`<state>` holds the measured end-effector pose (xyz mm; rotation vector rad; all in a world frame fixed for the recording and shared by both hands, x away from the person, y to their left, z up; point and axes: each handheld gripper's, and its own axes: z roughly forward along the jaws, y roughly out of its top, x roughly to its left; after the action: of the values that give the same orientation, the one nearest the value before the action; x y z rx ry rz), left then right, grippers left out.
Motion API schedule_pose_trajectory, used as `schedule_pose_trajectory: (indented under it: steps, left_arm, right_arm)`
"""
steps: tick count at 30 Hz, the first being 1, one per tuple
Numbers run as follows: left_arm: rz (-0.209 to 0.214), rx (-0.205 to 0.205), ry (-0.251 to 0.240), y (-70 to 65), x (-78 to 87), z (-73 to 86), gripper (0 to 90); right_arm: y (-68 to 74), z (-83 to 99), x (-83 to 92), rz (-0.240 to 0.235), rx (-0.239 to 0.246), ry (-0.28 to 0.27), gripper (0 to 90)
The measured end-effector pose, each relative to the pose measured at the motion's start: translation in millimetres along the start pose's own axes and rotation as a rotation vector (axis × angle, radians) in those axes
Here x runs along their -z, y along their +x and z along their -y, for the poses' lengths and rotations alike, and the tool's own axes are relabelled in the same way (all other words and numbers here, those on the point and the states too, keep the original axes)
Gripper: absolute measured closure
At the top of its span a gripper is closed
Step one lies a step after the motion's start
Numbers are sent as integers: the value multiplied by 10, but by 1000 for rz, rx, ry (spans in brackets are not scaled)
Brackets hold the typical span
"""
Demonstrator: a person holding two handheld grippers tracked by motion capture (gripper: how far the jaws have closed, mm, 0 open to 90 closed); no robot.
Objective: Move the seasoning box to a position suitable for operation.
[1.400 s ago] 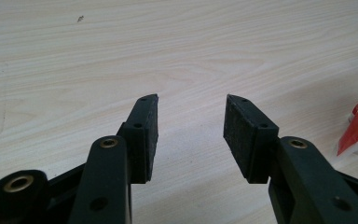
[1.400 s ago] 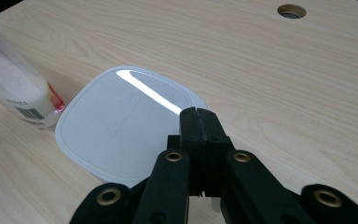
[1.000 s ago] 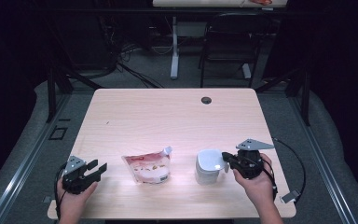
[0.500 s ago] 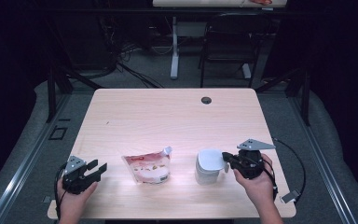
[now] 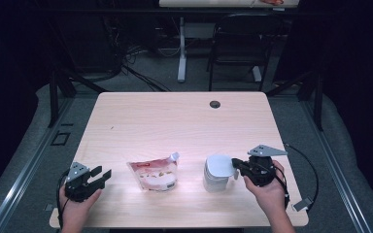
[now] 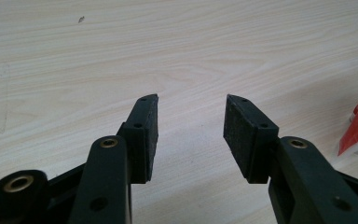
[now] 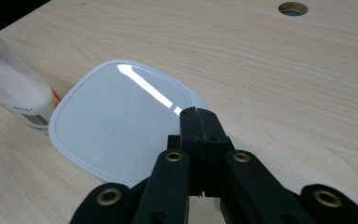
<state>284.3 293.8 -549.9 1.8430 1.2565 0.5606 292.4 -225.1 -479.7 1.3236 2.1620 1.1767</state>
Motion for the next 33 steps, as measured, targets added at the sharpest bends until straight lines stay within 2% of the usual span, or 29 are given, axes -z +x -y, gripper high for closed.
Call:
schedule_pose_trajectory:
  steps: [4, 12, 15, 22, 30, 33]
  left_arm:
    - [0, 0, 3, 1, 2, -1, 554]
    - [0, -1, 3, -2, -3, 2, 554]
    - [0, -1, 3, -3, -4, 1, 554]
    - [0, 1, 3, -3, -7, 3, 554]
    - [-2, 3, 3, 0, -7, 5, 554]
    - [-3, 3, 4, 1, -5, 4, 554]
  right_arm:
    - [-17, 8, 1, -9, -11, -1, 900]
    - [-35, 21, 5, 4, -13, 5, 900]
    - [-60, 30, 3, -10, -30, 0, 900]
    - [-87, 61, -18, 6, -42, 15, 900]
    - [-121, 102, -61, 3, -63, 30, 900]
    - [-154, 123, -69, -12, -80, 34, 900]
